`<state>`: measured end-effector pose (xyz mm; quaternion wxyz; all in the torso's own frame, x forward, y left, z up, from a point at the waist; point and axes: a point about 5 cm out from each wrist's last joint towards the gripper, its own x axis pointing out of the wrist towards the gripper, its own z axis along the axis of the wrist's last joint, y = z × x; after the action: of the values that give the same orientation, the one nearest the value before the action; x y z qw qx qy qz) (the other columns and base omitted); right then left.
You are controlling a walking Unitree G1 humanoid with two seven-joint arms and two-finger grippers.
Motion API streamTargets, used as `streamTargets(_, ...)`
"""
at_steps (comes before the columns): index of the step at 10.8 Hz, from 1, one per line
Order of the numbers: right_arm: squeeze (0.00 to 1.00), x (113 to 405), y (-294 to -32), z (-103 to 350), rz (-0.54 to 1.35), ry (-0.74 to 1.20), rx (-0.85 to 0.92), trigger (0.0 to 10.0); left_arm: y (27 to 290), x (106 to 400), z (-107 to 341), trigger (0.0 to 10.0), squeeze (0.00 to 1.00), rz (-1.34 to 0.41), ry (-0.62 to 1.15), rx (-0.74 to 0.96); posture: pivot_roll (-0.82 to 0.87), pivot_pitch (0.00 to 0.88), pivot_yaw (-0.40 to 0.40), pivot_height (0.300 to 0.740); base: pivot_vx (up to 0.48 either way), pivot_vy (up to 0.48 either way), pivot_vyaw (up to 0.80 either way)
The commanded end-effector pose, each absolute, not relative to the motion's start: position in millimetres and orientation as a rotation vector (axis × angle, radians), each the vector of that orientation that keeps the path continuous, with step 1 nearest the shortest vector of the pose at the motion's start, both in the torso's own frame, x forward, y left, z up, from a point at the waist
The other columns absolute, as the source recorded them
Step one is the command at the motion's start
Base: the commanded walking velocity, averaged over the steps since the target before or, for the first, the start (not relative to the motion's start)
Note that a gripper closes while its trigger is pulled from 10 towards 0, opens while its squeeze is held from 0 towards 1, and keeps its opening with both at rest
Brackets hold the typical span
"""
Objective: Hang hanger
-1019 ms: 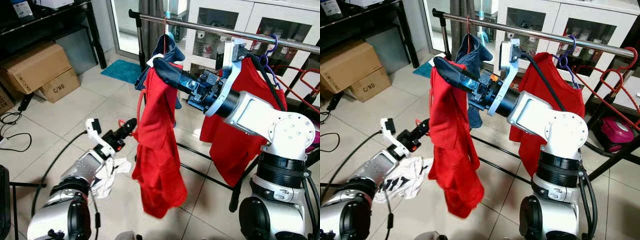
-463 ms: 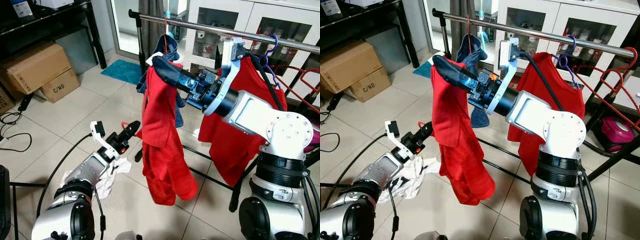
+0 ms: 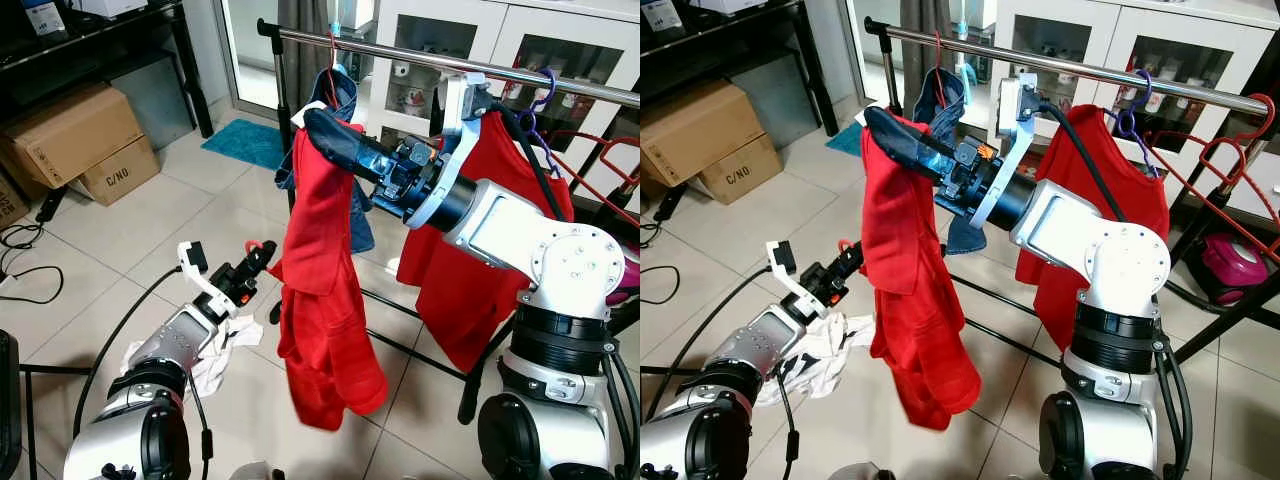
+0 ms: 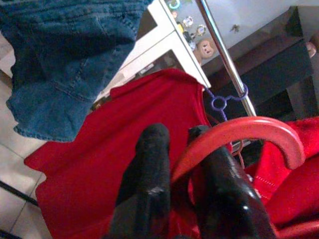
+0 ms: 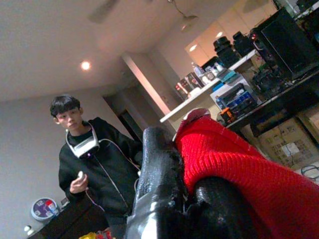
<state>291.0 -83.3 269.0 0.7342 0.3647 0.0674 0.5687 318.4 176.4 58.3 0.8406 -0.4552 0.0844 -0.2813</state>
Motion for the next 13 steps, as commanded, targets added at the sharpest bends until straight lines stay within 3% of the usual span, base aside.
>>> streamTargets(1, 0.00, 288, -82, 273, 1.271, 0.127, 0.807, 0.0, 179, 318, 59, 0.0, 0.00, -0.587, 0.163, -0.949, -0.12, 0.000, 0.048, 0.740, 0.000, 0.000, 0.00)
streamTargets(7, 0.00, 299, -100, 255, 1.115, 0.134, 0.845, 0.0, 214, 297, 82, 0.0, 0.00, -0.641, -0.002, -0.961, -0.09, 0.000, 0.053, 0.740, 0.000, 0.000, 0.00)
streamTargets(9, 0.00, 305, -109, 262, 1.086, 0.079, 0.939, 0.0, 224, 288, 65, 0.0, 0.00, -0.535, 0.055, -0.938, -0.09, 0.000, 0.052, 0.740, 0.000, 0.000, 0.00)
streamTargets(10, 0.00, 307, -114, 271, 1.096, 0.028, 0.989, 0.0, 231, 285, 51, 0.0, 0.00, -0.399, 0.113, -0.894, -0.09, 0.000, 0.054, 0.740, 0.000, 0.000, 0.00)
streamTargets(13, 0.00, 309, -119, 270, 1.079, 0.025, 1.004, 0.0, 230, 285, 56, 0.0, 0.00, -0.404, 0.065, -0.924, -0.08, 0.000, 0.045, 0.740, 0.000, 0.000, 0.00)
